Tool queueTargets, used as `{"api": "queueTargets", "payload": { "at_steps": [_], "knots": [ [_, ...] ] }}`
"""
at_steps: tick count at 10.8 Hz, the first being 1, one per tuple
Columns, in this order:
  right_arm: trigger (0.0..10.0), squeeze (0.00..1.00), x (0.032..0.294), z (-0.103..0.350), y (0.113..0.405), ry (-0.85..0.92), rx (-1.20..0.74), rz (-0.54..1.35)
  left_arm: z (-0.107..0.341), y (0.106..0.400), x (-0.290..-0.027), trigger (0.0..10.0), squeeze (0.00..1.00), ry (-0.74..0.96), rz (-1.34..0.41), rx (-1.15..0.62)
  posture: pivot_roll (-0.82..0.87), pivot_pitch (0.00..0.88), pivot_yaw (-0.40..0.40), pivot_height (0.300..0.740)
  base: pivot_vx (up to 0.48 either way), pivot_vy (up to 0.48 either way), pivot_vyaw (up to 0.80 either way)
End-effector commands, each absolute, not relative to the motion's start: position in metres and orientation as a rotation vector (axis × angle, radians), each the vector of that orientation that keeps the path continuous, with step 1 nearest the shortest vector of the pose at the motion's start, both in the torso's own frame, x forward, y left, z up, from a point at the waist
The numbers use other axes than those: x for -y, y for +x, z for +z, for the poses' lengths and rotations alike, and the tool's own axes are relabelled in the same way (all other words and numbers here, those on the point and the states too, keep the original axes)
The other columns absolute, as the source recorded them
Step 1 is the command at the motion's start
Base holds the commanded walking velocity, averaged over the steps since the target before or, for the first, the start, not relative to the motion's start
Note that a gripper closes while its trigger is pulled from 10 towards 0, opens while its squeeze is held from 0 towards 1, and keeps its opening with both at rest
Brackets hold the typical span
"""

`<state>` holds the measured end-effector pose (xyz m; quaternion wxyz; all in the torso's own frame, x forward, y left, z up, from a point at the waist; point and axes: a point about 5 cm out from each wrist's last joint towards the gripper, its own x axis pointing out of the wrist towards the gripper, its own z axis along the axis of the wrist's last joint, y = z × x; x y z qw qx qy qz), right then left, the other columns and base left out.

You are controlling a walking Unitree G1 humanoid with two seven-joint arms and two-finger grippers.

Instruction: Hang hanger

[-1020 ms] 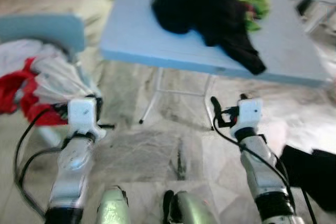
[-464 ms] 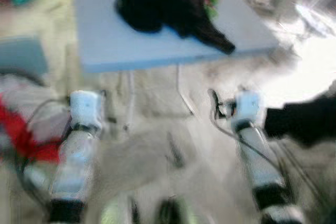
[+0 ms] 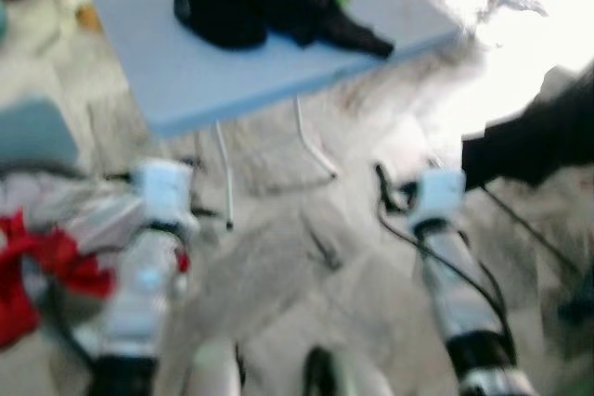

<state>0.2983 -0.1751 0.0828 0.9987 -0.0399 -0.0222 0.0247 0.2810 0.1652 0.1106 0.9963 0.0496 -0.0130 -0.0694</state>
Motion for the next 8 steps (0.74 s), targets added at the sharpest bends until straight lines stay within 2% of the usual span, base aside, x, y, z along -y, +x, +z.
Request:
{"api": "queueTargets", "payload": {
  "at_steps": [1, 3, 4, 6, 7, 8],
  "knots": [
    [10.0, 0.00, 0.172, 0.087, 0.300, -0.077, 0.061, 0.048, 0.117, 0.278, -0.168, 10.0, 0.00, 0.091, -0.171, 0.058, 0.09, 0.234, -0.090, 0.740, 0.000, 0.000, -0.56],
    [10.0, 0.00, 0.174, 0.090, 0.298, -0.071, 0.083, 0.028, 0.124, 0.280, -0.169, 10.0, 0.00, 0.091, -0.196, 0.079, 0.09, 0.234, -0.090, 0.740, 0.000, 0.000, -0.71],
    [10.0, 0.00, 0.181, 0.093, 0.295, -0.078, 0.097, 0.007, 0.122, 0.277, -0.174, 10.0, 0.00, 0.136, -0.215, 0.076, 0.08, 0.225, -0.083, 0.740, 0.000, 0.000, 0.00],
    [10.0, 0.00, 0.198, 0.086, 0.285, -0.106, 0.085, -0.054, 0.091, 0.262, -0.192, 10.0, 0.00, 0.135, -0.171, -0.041, 0.08, 0.138, -0.055, 0.740, 0.000, 0.000, 0.00],
    [10.0, 0.00, 0.203, 0.085, 0.282, -0.109, 0.086, -0.073, 0.079, 0.256, -0.195, 10.0, 0.00, 0.124, -0.156, -0.082, 0.07, 0.107, -0.054, 0.740, 0.000, 0.000, 0.00],
    [10.0, 0.00, 0.210, 0.078, 0.275, -0.115, 0.069, -0.107, 0.069, 0.252, -0.196, 10.0, 0.00, 0.127, -0.150, -0.100, 0.07, 0.038, -0.052, 0.740, 0.000, 0.000, 0.00]
  ]
}}
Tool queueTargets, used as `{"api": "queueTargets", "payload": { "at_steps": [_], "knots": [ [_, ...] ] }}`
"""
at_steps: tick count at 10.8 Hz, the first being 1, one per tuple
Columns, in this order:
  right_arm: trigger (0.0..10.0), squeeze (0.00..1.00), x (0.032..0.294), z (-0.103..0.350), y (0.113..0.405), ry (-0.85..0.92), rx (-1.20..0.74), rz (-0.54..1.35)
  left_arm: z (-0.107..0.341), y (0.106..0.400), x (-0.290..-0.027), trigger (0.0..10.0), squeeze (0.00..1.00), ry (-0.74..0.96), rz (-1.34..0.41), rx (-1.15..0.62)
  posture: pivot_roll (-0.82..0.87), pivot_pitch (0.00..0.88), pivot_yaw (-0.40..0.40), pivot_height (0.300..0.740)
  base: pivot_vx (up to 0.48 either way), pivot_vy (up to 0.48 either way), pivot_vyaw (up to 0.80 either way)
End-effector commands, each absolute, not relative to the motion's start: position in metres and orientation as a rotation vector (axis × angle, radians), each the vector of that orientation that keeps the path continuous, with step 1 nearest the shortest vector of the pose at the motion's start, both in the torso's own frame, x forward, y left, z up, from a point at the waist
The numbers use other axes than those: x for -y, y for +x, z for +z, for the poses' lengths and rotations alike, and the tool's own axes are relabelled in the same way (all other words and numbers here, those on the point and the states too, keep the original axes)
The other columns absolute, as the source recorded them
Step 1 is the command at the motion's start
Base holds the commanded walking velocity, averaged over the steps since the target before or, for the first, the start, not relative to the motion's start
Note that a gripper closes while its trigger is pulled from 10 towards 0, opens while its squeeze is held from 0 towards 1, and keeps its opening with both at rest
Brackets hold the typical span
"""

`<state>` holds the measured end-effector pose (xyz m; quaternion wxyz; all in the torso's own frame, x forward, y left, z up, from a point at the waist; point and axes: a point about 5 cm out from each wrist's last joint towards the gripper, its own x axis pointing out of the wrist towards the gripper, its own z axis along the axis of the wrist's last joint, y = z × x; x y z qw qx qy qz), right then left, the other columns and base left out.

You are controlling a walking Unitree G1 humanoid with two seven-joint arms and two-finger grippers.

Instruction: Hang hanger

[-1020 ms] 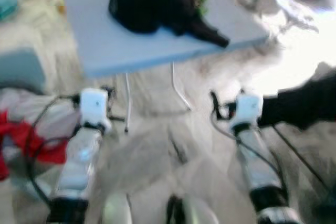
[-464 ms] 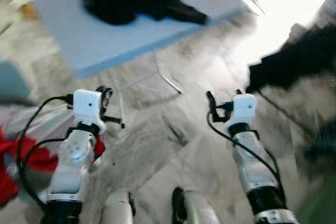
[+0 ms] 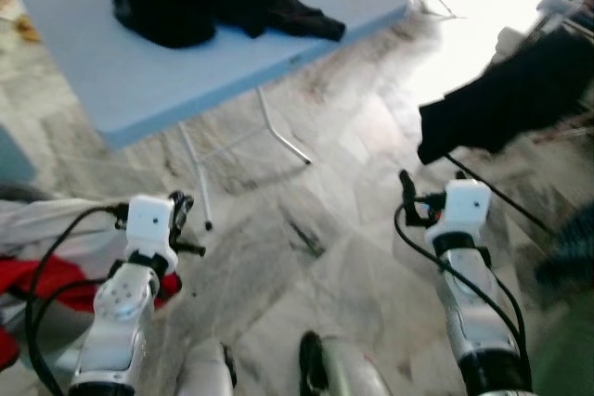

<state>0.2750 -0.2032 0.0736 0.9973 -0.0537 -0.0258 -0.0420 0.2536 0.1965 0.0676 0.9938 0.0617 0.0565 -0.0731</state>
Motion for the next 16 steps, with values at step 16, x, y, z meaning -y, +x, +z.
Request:
{"api": "queueTargets", "payload": {
  "at_steps": [16],
  "knots": [
    [10.0, 0.00, 0.211, 0.077, 0.278, -0.198, 0.073, -0.103, 0.063, 0.275, -0.176, 10.0, 0.00, 0.056, -0.234, -0.081, 0.03, 0.065, -0.058, 0.740, 0.268, 0.079, -0.37]
  ]
}}
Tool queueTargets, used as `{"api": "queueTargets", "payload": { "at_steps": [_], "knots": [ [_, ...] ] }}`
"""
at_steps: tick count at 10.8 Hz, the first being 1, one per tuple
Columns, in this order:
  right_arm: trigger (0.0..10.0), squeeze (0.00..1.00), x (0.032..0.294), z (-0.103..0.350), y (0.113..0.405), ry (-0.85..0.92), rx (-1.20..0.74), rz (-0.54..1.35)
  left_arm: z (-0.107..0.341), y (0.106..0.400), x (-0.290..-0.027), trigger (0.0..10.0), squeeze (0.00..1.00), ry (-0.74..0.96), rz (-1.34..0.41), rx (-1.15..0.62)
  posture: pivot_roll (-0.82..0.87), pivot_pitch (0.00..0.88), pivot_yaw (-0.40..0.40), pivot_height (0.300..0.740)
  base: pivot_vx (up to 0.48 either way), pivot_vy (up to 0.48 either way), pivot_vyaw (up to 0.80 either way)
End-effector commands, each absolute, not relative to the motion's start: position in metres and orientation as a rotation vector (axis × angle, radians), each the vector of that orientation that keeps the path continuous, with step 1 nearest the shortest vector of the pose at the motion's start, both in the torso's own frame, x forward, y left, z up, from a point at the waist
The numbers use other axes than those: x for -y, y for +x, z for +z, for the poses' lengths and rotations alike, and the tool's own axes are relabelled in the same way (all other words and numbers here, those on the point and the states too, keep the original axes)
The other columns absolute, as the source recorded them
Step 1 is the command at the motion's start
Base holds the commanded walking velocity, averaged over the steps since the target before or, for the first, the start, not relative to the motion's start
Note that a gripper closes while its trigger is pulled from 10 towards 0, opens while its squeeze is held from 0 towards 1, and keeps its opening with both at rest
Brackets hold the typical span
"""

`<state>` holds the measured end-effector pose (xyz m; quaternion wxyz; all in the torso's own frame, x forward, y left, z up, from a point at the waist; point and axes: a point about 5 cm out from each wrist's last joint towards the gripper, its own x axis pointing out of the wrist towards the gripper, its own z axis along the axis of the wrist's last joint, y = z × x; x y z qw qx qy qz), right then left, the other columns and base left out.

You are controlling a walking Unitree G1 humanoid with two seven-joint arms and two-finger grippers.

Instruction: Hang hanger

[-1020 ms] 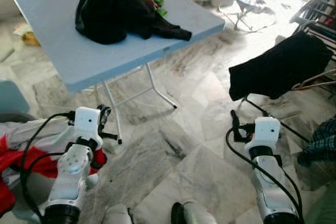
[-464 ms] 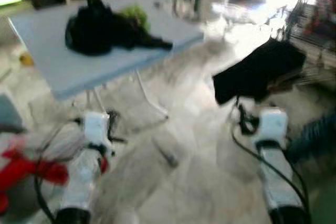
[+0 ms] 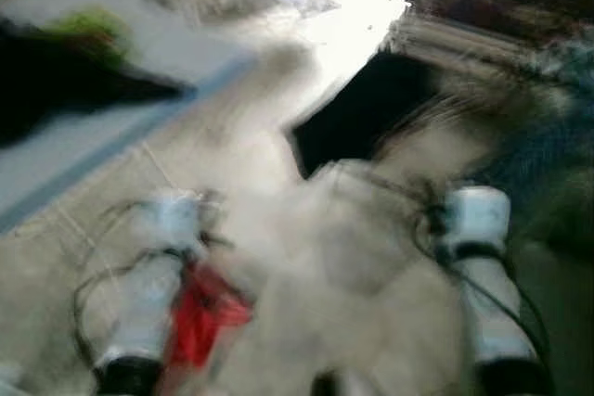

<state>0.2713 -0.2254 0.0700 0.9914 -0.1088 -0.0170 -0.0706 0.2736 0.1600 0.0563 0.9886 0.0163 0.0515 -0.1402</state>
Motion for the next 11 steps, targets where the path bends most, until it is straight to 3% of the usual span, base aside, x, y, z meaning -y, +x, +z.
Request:
{"api": "queueTargets", "payload": {
  "at_steps": [1, 7, 11],
  "knots": [
    [10.0, 0.00, 0.210, 0.077, 0.279, -0.195, 0.071, -0.100, 0.060, 0.274, -0.171, 10.0, 0.00, 0.084, -0.297, -0.109, 0.03, 0.073, -0.062, 0.740, 0.285, 0.386, -0.80],
    [10.0, 0.00, 0.202, 0.072, 0.272, -0.191, 0.051, -0.078, 0.055, 0.265, -0.173, 10.0, 0.00, 0.109, -0.351, -0.171, 0.04, 0.131, -0.059, 0.740, 0.042, 0.454, -0.80],
    [10.0, 0.00, 0.197, 0.066, 0.271, -0.180, 0.028, -0.072, 0.060, 0.262, -0.179, 10.0, 0.00, 0.153, -0.328, -0.152, 0.07, 0.129, -0.056, 0.740, 0.000, 0.000, -0.80]
  ]
}}
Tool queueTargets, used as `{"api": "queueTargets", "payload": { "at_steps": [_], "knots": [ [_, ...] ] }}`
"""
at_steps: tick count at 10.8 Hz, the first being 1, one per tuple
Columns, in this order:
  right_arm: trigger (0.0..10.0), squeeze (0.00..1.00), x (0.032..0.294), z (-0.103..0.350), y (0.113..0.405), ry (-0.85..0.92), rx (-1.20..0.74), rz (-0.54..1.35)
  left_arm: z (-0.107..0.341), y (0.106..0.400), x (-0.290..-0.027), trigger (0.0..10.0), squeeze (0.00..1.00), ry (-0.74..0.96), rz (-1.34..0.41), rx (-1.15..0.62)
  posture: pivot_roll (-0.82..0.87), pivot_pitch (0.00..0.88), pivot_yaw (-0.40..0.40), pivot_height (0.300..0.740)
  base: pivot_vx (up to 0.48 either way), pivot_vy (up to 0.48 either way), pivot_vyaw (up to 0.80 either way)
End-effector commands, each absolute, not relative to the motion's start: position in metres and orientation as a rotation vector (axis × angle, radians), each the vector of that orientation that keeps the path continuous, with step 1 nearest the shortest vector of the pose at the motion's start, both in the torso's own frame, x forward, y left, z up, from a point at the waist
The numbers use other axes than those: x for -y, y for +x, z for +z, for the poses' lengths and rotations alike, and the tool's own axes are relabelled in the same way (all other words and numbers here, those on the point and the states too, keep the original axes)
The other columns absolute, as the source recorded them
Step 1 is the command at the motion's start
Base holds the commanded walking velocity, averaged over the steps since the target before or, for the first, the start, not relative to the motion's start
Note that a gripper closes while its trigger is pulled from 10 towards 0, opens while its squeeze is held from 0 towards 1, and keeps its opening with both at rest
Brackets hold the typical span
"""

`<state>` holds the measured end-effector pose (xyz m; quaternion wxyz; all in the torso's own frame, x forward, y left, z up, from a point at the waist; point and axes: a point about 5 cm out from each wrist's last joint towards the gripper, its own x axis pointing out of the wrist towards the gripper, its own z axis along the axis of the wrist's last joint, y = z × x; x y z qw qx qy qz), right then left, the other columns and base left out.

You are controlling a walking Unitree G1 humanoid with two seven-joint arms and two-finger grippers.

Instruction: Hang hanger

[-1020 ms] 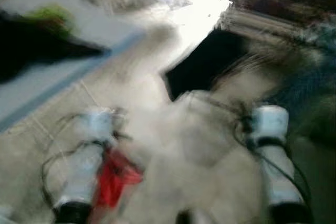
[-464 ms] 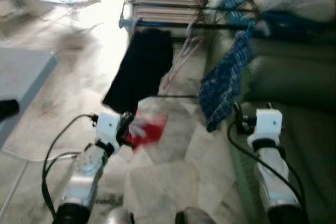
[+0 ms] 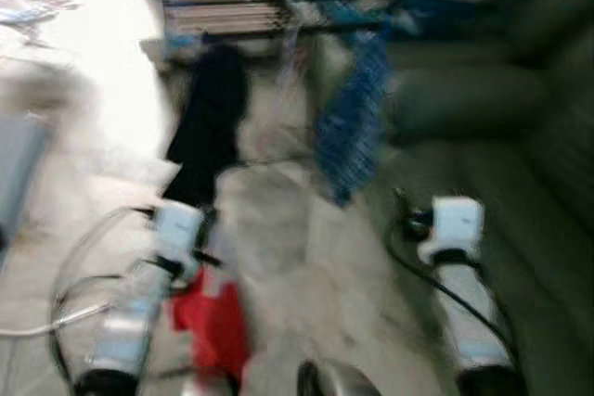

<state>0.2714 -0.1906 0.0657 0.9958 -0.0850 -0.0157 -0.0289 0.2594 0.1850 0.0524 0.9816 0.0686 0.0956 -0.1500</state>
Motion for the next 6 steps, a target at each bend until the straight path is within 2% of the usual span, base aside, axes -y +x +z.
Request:
{"api": "queueTargets", "payload": {
  "at_steps": [1, 2, 6],
  "knots": [
    [10.0, 0.00, 0.1959, 0.0669, 0.2734, -0.179, 0.026, -0.071, 0.0587, 0.2639, -0.1802, 10.0, 0.00, 0.117, -0.289, -0.177, 0.07, 0.125, -0.054, 0.740, 0.000, 0.000, -0.70],
    [10.0, 0.00, 0.1971, 0.0676, 0.2743, -0.175, 0.028, -0.076, 0.0609, 0.2653, -0.1808, 10.0, 0.00, 0.139, -0.271, -0.163, 0.07, 0.122, -0.053, 0.740, 0.000, 0.000, -0.52],
    [10.0, 0.00, 0.1962, 0.0670, 0.2747, -0.166, 0.026, -0.075, 0.0617, 0.2657, -0.1759, 10.0, 0.00, 0.120, -0.290, -0.161, 0.07, 0.120, -0.052, 0.740, 0.000, 0.000, 0.00]
  ]
}}
